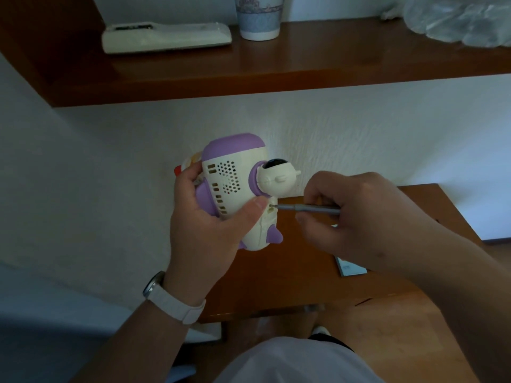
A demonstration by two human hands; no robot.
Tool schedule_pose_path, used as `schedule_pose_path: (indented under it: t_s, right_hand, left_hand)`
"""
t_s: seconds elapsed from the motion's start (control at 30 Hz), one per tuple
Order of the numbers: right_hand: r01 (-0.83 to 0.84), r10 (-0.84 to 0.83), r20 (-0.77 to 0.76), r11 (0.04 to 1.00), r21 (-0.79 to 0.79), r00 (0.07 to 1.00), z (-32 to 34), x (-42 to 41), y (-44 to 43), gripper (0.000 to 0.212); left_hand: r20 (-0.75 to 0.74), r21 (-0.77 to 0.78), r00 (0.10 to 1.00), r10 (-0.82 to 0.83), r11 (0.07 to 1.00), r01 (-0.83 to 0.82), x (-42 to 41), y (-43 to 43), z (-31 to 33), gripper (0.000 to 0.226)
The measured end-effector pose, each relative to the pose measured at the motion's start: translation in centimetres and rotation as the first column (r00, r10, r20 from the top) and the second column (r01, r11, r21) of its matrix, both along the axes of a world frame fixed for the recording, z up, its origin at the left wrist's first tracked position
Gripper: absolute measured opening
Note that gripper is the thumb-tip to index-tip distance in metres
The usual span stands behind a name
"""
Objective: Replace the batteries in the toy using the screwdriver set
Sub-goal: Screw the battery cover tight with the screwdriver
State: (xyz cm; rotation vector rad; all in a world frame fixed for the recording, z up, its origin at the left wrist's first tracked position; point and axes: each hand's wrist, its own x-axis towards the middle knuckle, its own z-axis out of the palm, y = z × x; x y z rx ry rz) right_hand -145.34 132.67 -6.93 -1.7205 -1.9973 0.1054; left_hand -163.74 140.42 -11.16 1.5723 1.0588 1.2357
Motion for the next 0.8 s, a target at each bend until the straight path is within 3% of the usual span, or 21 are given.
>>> schedule_pose_path:
  t_s: [0.17,0.4,0.6,0.8]
  right_hand:
    - [-0.007,0.007,0.006,1.0,0.007,1.0,0.15,0.09,-0.02,0.025]
    - [0.004,-0.002,0.036,0.999,-0.053,0.999,-0.09,0.15,0.48,0.038]
    - [0.013,-0.013,0.003,0.999,-0.046,1.0,0.22,0.23,0.42,0.027]
    - [-0.012,0.013,0.064,1.0,-0.016,0.998,0.66,0.36,0.37,0.024]
  left_hand:
    - [0.004,-0.011,1.0,-0.012,1.0,0.012,0.15,-0.02,0.06,0.08]
    - [0.014,-0.024,1.0,-0.025,0.999,0.025,0.1,0.16,-0.22,0.079]
    - [0.033,-0.048,0.999,-0.041,0.998,0.043,0.15,0.36,-0.19,0.072]
    - [0.025,-0.035,0.999,-0.044,0.998,0.045,0.36,0.45,0.04,0.072]
